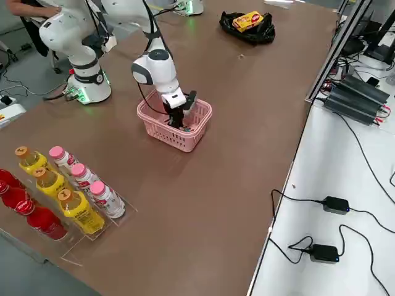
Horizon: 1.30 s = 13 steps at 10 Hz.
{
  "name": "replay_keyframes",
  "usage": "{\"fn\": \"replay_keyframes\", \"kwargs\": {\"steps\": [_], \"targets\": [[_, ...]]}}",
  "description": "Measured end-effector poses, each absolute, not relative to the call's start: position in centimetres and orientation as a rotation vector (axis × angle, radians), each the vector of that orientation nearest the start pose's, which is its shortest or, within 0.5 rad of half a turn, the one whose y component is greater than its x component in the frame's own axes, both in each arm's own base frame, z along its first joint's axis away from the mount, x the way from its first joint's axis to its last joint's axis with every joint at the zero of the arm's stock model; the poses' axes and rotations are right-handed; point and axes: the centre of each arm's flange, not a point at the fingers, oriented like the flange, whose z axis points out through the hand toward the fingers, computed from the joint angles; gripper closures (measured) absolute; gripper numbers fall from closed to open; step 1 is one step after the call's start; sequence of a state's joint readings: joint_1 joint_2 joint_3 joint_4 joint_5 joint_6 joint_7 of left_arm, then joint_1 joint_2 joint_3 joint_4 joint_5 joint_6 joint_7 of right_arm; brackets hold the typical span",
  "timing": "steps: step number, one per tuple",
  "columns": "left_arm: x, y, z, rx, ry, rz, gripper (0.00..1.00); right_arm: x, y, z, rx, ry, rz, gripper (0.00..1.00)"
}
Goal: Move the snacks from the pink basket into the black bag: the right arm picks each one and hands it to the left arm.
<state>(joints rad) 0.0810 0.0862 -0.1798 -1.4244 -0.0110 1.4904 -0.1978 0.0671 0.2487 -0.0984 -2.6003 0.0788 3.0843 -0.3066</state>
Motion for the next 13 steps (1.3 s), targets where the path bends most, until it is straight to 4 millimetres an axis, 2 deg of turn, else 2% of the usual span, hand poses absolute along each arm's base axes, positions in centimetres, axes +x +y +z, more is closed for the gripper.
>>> {"fn": "replay_keyframes", "kwargs": {"steps": [1, 4, 8, 10, 13], "targets": [[57.0, -5.3, 63.9, -3.161, -0.156, 0.033, 0.00, 45.7, -2.2, 19.2, -3.153, -0.325, -0.370, 0.75], [56.9, -5.3, 64.1, -3.161, -0.155, 0.027, 0.00, 45.7, -2.0, 19.2, -3.152, -0.331, -0.367, 0.96], [56.9, -5.3, 64.1, -3.161, -0.156, 0.027, 0.00, 45.7, -2.0, 19.2, -3.151, -0.355, -0.360, 0.97], [56.9, -5.3, 64.1, -3.161, -0.157, 0.027, 0.00, 46.0, -2.0, 19.6, -3.144, -0.367, -0.289, 0.97], [56.9, -5.3, 64.1, -3.161, -0.157, 0.027, 0.00, 47.6, -1.8, 22.9, -3.119, -0.391, -0.170, 0.97]]}}
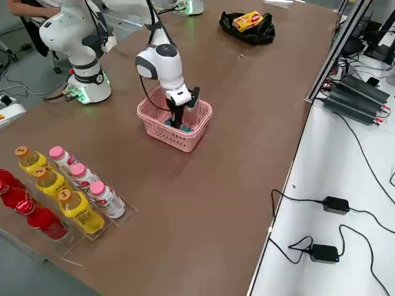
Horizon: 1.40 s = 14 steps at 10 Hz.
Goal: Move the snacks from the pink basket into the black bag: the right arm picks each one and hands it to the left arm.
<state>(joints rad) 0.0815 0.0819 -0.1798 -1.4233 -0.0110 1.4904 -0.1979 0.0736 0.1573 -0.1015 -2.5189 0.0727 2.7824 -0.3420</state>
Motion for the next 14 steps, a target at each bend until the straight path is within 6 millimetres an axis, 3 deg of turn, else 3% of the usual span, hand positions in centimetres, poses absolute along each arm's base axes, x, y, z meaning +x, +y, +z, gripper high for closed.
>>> {"fn": "replay_keyframes", "kwargs": {"steps": [4, 6, 8, 11, 14], "targets": [[56.9, -5.3, 64.1, -3.161, -0.157, 0.027, 0.00, 48.7, -1.7, 25.7, -3.117, -0.457, -0.090, 0.97], [56.9, -5.2, 64.1, -3.161, -0.159, 0.027, 0.00, 50.9, -1.8, 29.3, -3.099, -0.463, 0.061, 0.97], [57.1, -3.8, 64.1, -3.179, -0.205, 0.031, 0.00, 53.0, -1.7, 33.2, -3.091, -0.473, 0.118, 0.97], [57.1, -2.9, 64.1, -3.186, -0.232, 0.032, 0.00, 53.6, -1.6, 35.1, -3.086, -0.488, 0.198, 0.97], [57.1, -2.8, 64.1, -3.186, -0.233, 0.032, 0.00, 54.6, -1.0, 38.5, -3.075, -0.472, 0.279, 0.97]]}}
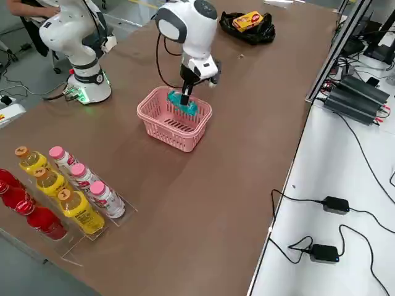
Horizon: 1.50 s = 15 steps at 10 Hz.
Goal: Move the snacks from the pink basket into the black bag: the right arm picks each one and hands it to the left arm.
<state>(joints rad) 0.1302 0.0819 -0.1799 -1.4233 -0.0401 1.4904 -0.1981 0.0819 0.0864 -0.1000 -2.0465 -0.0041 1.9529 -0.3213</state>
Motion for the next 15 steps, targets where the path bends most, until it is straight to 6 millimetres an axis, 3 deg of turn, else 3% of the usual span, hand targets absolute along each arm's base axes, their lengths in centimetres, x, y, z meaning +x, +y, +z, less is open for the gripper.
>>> {"fn": "replay_keyframes", "kwargs": {"steps": [4, 7, 11, 15], "targets": [[57.1, -3.3, 64.2, -3.234, -0.237, 0.043, 0.00, 55.2, 4.6, 42.7, -3.107, -0.348, 0.350, 0.97], [57.1, -3.2, 64.2, -3.305, -0.309, 0.065, 0.00, 54.9, 7.5, 43.0, -3.106, -0.235, 0.348, 0.97], [58.1, -4.8, 62.3, -3.401, -0.540, 0.209, 0.00, 55.0, 10.3, 44.2, -3.057, -0.049, 0.320, 0.97], [59.8, -6.3, 60.9, -3.422, -0.957, 0.318, 0.00, 55.0, 13.7, 45.8, -2.963, 0.209, 0.315, 0.97]]}}
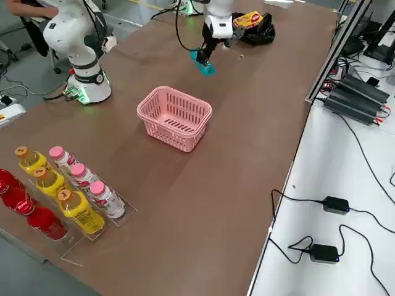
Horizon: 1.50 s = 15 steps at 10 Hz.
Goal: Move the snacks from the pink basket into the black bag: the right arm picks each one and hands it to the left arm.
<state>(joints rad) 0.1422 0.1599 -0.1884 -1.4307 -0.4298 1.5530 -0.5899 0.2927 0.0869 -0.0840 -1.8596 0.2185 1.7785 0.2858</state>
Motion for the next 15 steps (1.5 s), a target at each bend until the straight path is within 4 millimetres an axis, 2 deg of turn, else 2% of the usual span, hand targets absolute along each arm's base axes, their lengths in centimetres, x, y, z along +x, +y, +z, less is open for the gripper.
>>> {"fn": "replay_keyframes", "kwargs": {"steps": [1, 3, 6, 8, 11, 13, 14, 15], "targets": [[60.3, -7.0, 60.8, -3.407, -1.051, 0.301, 0.00, 54.9, 14.9, 46.2, -2.931, 0.279, 0.323, 0.97], [61.3, -9.9, 60.0, -3.370, -1.214, 0.293, 0.00, 54.9, 17.4, 47.4, -2.865, 0.427, 0.336, 0.97], [63.0, -15.8, 58.2, -3.325, -1.457, 0.270, 0.00, 55.7, 21.8, 48.3, -2.753, 0.623, 0.388, 0.97], [62.9, -19.7, 58.1, -3.314, -1.548, 0.245, 0.00, 56.7, 22.8, 48.0, -2.675, 0.726, 0.437, 0.97], [61.5, -24.1, 58.2, -3.350, -1.475, 0.260, 0.00, 57.5, 23.9, 48.4, -2.560, 0.869, 0.501, 0.97], [58.8, -29.9, 57.3, -3.359, -1.321, 0.287, 0.00, 57.8, 25.2, 48.8, -2.497, 0.949, 0.541, 0.97], [57.6, -32.0, 57.4, -3.365, -1.282, 0.295, 0.02, 57.8, 26.1, 49.0, -2.466, 0.992, 0.565, 0.97], [56.8, -33.2, 57.8, -3.379, -1.246, 0.295, 0.03, 57.7, 27.2, 49.1, -2.439, 1.024, 0.590, 0.97]]}}
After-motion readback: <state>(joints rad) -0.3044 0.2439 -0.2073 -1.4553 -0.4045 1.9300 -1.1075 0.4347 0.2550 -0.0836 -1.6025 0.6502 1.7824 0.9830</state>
